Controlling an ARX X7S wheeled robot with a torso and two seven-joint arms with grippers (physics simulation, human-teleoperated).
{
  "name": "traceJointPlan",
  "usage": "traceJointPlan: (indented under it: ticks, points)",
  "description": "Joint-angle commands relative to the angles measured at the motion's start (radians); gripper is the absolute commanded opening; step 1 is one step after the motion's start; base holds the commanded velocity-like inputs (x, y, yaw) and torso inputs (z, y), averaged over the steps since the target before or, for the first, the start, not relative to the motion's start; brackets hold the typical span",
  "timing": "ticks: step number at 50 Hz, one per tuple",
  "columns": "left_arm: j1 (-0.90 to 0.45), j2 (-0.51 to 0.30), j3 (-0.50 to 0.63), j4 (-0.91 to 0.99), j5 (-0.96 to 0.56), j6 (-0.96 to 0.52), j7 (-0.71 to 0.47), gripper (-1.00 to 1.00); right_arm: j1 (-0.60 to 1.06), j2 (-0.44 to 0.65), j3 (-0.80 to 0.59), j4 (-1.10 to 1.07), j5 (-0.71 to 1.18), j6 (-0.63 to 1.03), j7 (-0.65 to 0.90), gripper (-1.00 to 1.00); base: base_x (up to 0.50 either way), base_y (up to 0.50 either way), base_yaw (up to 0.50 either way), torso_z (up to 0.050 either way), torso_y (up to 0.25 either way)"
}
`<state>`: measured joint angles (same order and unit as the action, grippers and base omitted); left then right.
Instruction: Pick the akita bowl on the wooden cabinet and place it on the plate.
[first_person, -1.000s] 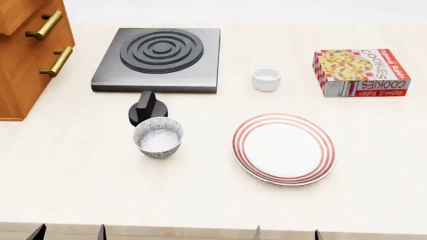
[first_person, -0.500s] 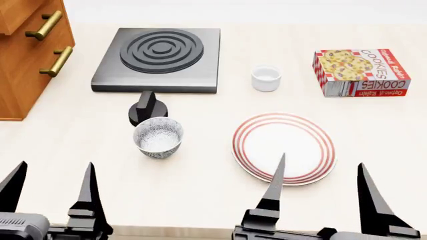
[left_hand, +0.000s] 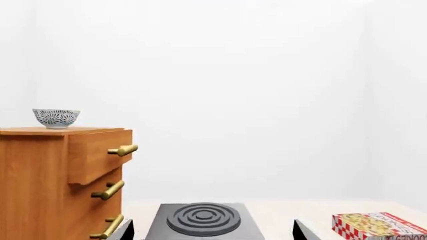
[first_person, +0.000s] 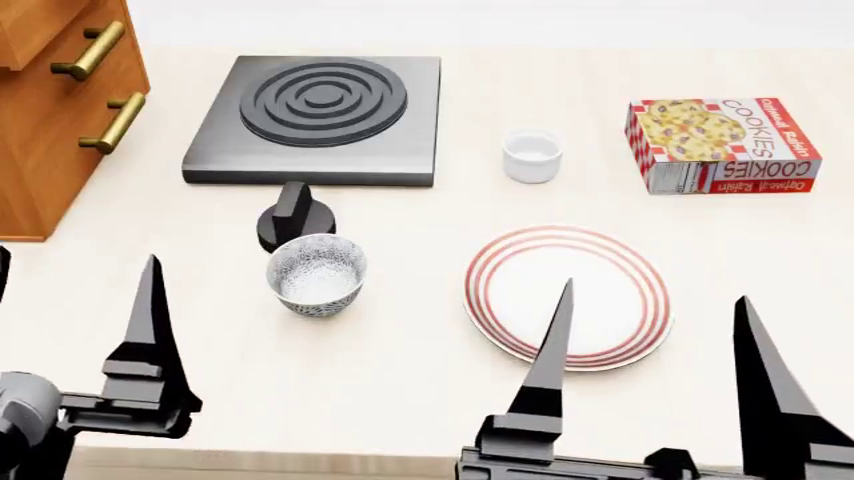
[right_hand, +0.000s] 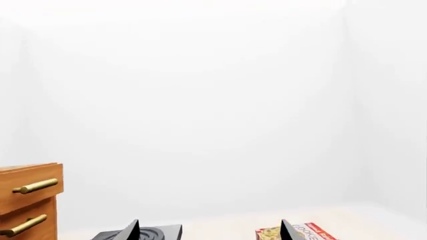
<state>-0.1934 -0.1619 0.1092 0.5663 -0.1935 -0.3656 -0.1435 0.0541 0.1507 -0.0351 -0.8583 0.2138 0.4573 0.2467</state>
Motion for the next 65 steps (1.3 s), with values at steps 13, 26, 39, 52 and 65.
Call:
traceJointPlan:
  ticks: [13,26,39,52,65]
  points:
    - [-0.257,-0.032,-0.08,0.216,-0.174,-0.411,-0.017,1.0,-0.009,0.033,-0.02,-0.083,0.011,0.022,0.027,1.0,0.0,0.0,0.0,0.0,0.0]
    - [-0.537,-0.012,-0.175,0.222,-0.35,-0.708,-0.085,1.0,-0.012,0.048,-0.024,-0.099,0.025,0.016,0.034,1.0,0.0,0.0,0.0,0.0,0.0]
    - [-0.692,0.013,-0.223,0.208,-0.456,-0.884,-0.124,1.0,-0.014,0.062,-0.028,-0.108,0.034,0.013,0.043,1.0,0.0,0.0,0.0,0.0,0.0]
    - [-0.707,0.022,-0.257,0.231,-0.527,-0.92,-0.117,1.0,-0.014,0.075,-0.036,-0.112,0.039,0.011,0.053,1.0,0.0,0.0,0.0,0.006,0.0]
    - [-0.699,0.021,-0.267,0.237,-0.563,-0.931,-0.127,1.0,-0.012,0.086,-0.041,-0.112,0.047,0.008,0.063,1.0,0.0,0.0,0.0,0.049,0.0]
